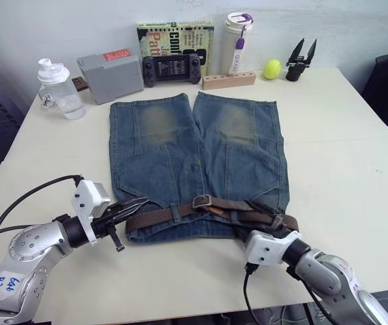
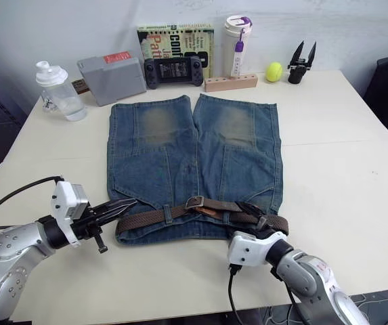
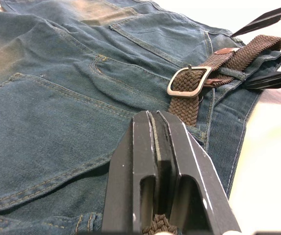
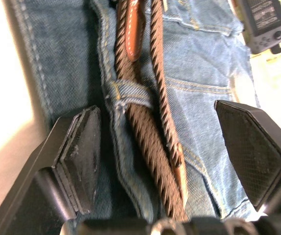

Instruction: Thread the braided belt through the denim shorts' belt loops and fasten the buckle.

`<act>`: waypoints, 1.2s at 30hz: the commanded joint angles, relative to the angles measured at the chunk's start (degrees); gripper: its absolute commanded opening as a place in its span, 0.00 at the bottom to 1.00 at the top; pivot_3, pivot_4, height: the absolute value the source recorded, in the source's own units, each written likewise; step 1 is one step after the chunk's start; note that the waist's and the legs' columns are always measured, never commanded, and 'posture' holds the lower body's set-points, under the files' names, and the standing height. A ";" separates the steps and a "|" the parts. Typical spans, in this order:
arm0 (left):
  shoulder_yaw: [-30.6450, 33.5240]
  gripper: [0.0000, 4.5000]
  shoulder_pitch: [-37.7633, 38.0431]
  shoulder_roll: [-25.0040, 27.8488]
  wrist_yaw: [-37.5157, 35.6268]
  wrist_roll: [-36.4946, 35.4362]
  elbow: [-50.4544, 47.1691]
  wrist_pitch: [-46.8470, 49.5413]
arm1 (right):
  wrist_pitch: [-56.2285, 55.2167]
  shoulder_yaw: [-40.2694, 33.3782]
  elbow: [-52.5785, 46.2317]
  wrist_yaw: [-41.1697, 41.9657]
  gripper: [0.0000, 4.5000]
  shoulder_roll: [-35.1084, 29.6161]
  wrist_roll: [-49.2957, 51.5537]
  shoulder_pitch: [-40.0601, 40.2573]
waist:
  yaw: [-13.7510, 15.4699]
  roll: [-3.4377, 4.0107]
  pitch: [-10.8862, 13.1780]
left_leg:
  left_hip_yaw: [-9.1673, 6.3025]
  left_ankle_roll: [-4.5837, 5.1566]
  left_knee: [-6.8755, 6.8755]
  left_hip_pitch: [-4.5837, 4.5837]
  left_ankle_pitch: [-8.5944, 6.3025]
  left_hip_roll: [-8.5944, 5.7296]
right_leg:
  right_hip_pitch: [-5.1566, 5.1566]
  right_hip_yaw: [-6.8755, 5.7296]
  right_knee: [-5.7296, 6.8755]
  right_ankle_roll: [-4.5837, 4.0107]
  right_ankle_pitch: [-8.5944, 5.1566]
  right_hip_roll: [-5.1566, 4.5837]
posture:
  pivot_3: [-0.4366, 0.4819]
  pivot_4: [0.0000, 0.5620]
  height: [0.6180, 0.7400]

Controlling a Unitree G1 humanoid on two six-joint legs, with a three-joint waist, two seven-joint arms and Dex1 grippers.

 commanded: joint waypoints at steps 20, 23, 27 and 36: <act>-1.39 0.61 2.71 5.37 -5.11 8.04 -0.06 -5.98 | -1.50 2.61 7.11 -2.75 0.00 5.05 -7.22 1.28 | -0.11 -0.04 -0.03 | -0.09 -0.01 -0.02 0.01 -0.01 0.02 | -0.01 0.00 -0.05 -0.03 -0.02 0.01 | 0.48 0.27 0.88; -4.02 0.91 2.49 6.67 -4.72 15.08 2.32 -11.05 | -1.32 2.63 7.05 -2.35 0.00 5.45 -6.99 0.83 | -0.12 -0.03 -0.02 | -0.08 -0.01 -0.03 0.01 -0.01 0.02 | -0.01 0.00 -0.05 -0.03 -0.02 0.02 | 0.48 0.27 0.88; -7.20 0.91 0.62 6.47 -2.34 23.17 5.46 -18.27 | -1.12 2.54 6.96 -1.97 0.00 5.86 -6.88 0.64 | -0.11 -0.05 -0.03 | -0.07 -0.01 -0.06 0.00 -0.01 0.04 | -0.02 -0.01 -0.04 -0.05 -0.02 0.04 | 0.48 0.27 0.88; -9.67 0.91 -1.00 4.28 3.29 33.61 9.09 -27.38 | -1.26 2.43 7.04 -1.73 0.00 6.48 -6.76 0.81 | -0.11 -0.03 -0.02 | -0.08 0.01 -0.08 0.01 -0.02 0.08 | -0.03 -0.04 -0.01 -0.04 -0.02 -0.01 | 0.48 0.27 0.88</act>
